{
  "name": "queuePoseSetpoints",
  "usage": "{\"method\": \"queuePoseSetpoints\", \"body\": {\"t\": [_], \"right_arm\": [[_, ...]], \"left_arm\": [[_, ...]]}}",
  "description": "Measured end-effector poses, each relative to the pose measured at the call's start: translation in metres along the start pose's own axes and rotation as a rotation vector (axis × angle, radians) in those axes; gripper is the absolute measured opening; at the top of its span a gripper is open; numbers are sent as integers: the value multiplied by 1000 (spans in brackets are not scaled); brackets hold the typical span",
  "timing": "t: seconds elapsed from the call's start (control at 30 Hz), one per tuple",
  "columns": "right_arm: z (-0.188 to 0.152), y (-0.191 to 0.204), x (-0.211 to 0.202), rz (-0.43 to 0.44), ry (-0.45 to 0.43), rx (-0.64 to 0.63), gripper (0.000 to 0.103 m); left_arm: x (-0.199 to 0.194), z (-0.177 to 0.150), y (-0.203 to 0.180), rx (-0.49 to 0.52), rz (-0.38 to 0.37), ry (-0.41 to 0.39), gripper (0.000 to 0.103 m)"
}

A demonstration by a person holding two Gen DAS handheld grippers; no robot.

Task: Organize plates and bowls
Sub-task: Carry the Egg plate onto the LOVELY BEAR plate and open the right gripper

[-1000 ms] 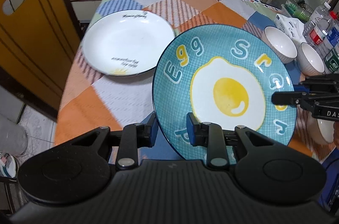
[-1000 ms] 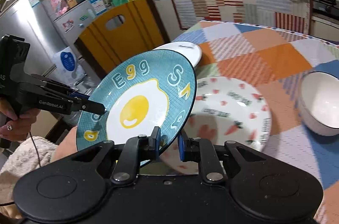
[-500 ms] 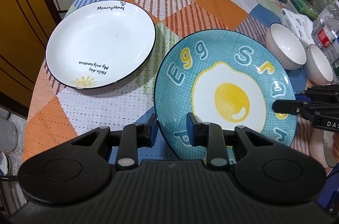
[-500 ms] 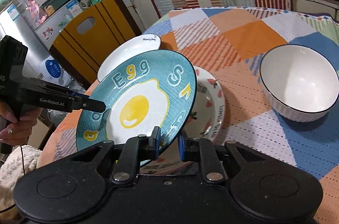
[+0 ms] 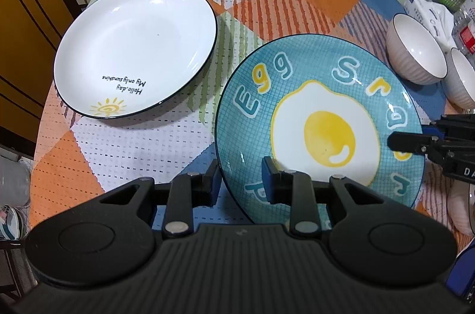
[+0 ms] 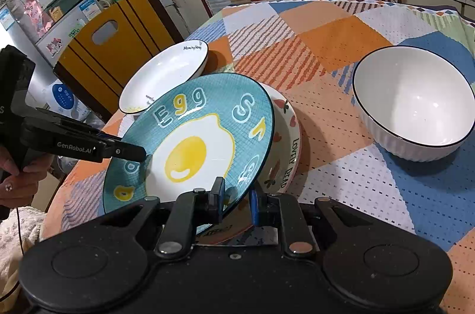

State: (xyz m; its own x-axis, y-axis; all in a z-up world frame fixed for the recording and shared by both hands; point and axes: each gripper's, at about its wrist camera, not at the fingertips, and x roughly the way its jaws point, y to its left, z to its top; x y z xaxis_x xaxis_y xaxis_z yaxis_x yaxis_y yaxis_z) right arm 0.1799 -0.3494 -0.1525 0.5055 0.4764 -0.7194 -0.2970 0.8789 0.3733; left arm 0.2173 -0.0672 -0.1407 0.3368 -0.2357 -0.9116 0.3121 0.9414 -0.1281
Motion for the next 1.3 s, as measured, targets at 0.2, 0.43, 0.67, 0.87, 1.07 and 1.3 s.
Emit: {"method": "queuePoseSetpoints", "body": {"t": [0.2, 0.43, 0.67, 0.87, 1.07, 1.3], "right_arm": [[2, -2, 1, -22, 12, 23, 21], [15, 12, 2, -127, 84, 68, 22], [26, 50, 14, -357, 135, -35, 31], [23, 51, 20, -412, 145, -77, 34], [13, 54, 28, -455, 114, -155, 35], [11, 67, 23, -560, 44, -276, 35]], "left_arm": [[4, -1, -1, -8, -13, -1, 27], [5, -2, -2, -24, -12, -13, 27], [9, -4, -10, 2, 7, -7, 27], [6, -5, -13, 27, 25, -10, 26], [-10, -6, -9, 16, 8, -36, 26], [-43, -9, -8, 47, -19, -78, 26]]}}
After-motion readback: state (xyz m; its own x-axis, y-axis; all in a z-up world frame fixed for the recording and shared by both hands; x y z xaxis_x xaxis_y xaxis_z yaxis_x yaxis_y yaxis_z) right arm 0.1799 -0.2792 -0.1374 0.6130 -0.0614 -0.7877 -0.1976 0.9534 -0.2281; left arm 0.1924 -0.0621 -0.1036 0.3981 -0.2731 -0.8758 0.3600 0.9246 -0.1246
